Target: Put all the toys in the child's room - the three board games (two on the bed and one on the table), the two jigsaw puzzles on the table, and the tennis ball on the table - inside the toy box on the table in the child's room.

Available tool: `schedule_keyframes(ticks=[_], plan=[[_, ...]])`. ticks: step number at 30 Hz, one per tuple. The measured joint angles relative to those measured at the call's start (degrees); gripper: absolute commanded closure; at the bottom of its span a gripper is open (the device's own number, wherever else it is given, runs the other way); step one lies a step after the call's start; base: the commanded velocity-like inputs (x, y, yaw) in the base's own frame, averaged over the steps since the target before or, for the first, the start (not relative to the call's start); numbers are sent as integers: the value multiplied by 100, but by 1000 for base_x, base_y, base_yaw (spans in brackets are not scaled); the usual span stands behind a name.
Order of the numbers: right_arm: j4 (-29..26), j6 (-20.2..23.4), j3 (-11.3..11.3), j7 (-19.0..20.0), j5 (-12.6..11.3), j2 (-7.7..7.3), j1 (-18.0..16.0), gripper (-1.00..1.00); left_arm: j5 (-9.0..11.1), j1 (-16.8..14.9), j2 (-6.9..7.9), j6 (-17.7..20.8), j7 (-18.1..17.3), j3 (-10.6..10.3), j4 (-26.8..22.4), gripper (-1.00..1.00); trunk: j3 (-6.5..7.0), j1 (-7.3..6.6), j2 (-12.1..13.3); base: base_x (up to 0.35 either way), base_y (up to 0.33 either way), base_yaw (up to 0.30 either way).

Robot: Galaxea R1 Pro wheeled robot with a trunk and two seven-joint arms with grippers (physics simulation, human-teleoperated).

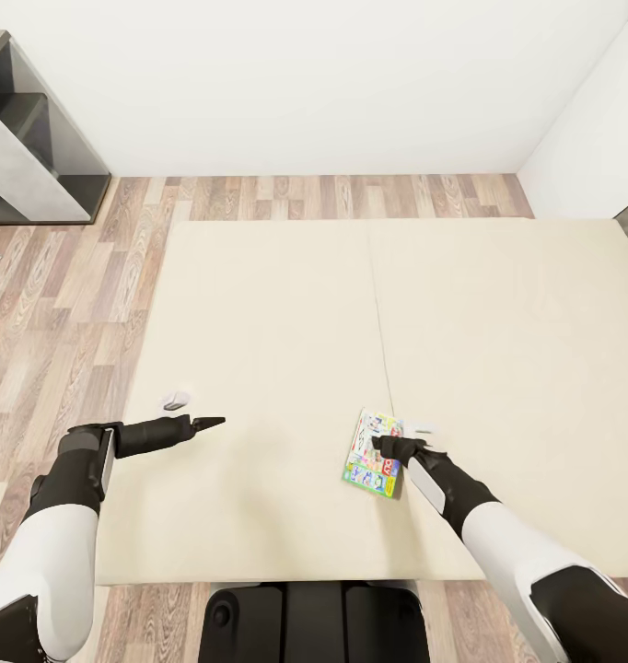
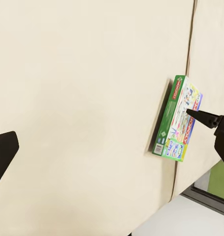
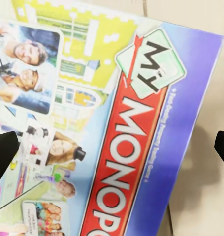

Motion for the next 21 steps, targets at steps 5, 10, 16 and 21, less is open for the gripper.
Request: schedule_keyframes(ticks=[5, 10, 16, 21], plan=[[11, -18, -1, 0, 7, 1, -5, -100, 0, 1, 0, 0, -4, 0, -2, -100, 0, 0, 0, 0, 0, 0], [13, -22, -1, 11, 8, 5, -8, -100, 0, 0, 0, 0, -5, 0, -1, -100, 0, 0, 0, 0, 0, 0], [4, -22, 13, 15, 4, 72, -12, -100, 0, 1, 0, 0, -6, 1, -3, -100, 0, 0, 0, 0, 0, 0], [1, -17, 8, 24, 20, 175, -20, -100, 0, 1, -1, 0, -12, 2, -2, -100, 0, 0, 0, 0, 0, 0]])
